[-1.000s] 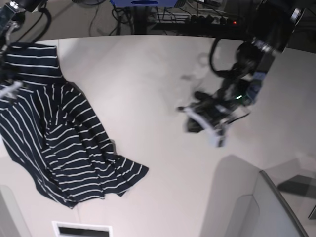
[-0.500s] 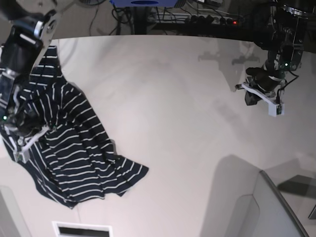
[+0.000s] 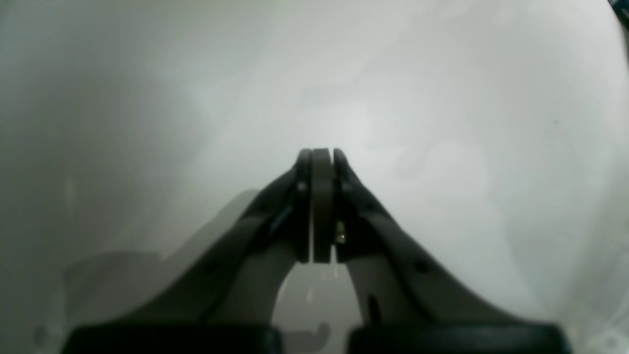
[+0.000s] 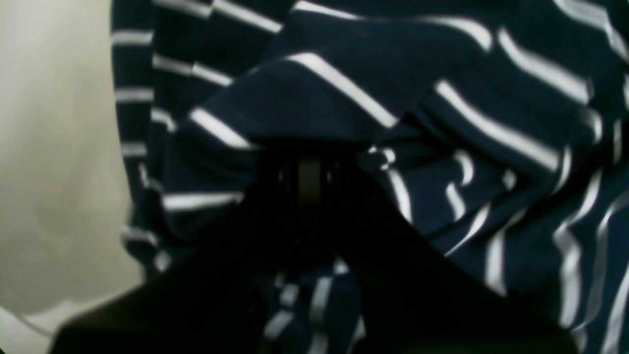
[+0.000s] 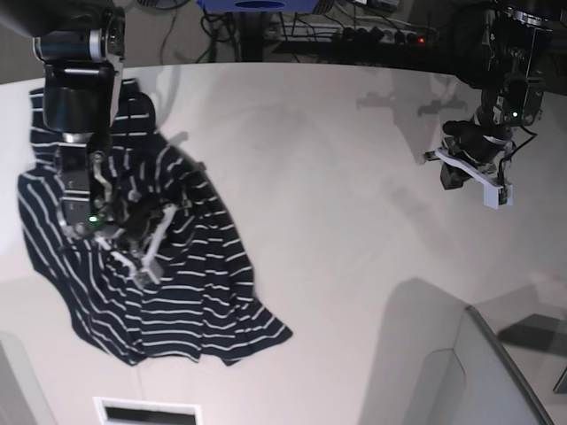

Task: Layout the t-shirt on the table in an organized manner, then fold the t-shirt properly
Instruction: 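Release with the left gripper and regrasp the shirt with the right gripper, then grasp the shirt with the left gripper beside the right gripper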

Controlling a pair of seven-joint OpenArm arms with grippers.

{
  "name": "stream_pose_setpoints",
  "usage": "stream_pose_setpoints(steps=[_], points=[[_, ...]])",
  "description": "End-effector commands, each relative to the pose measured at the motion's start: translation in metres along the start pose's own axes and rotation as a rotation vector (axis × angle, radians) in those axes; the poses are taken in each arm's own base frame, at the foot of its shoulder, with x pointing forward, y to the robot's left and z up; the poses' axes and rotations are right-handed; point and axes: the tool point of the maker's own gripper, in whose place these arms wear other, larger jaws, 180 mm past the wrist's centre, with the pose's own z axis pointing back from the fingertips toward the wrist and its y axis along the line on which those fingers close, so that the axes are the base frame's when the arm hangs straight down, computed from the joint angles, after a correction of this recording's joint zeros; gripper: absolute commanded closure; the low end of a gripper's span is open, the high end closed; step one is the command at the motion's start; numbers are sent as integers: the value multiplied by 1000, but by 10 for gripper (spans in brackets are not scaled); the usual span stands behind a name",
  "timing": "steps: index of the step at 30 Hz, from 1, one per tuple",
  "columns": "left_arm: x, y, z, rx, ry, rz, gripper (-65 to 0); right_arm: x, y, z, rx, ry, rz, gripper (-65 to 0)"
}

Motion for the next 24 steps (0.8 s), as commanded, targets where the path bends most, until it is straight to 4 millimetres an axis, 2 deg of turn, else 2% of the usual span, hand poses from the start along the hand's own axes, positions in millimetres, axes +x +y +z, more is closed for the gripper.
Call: stream_pose_setpoints(steps=[1,2,7,9,11,13,14,16,18,20,22,24], points=[[14,3,2,1,-37,-18,0,19,8,0,19,-30,52,-6],[14,4,2,2,-38,-17,0,21,27,-6,51,-20,99,-6],[14,4,2,2,-38,-17,0,20,95,-20,163,35,344,-5],[14,4,2,2,-37,-17,0,23,109,-20,178,30,402,-5],[15,3,2,1,-37,-18,0,35,100,-13,151,-4,379,-5],[15,1,1,-5,-39,-17,0,38,71,-1,87,-13,291,-5],[17,-8,-2,-24,-41,-21,0,41,54,7,50,-27,241,-5],[17,-30,-10,-73,-32,-54,0,41,31,20,-4,-46,173,-5],[19,-61,-20,-128,-30,-140,0,33,12,30,-45,-41,122,-5],[26,-97,-31,-184,-47,-221,0,20,2,34,-65,-19,80,-5],[41,-132,-45,-225,-83,-258,0,0,-10,37,-84,22,61,-5],[56,-160,-61,-244,-113,-260,0,-18,-8,38,-81,45,51,-5]])
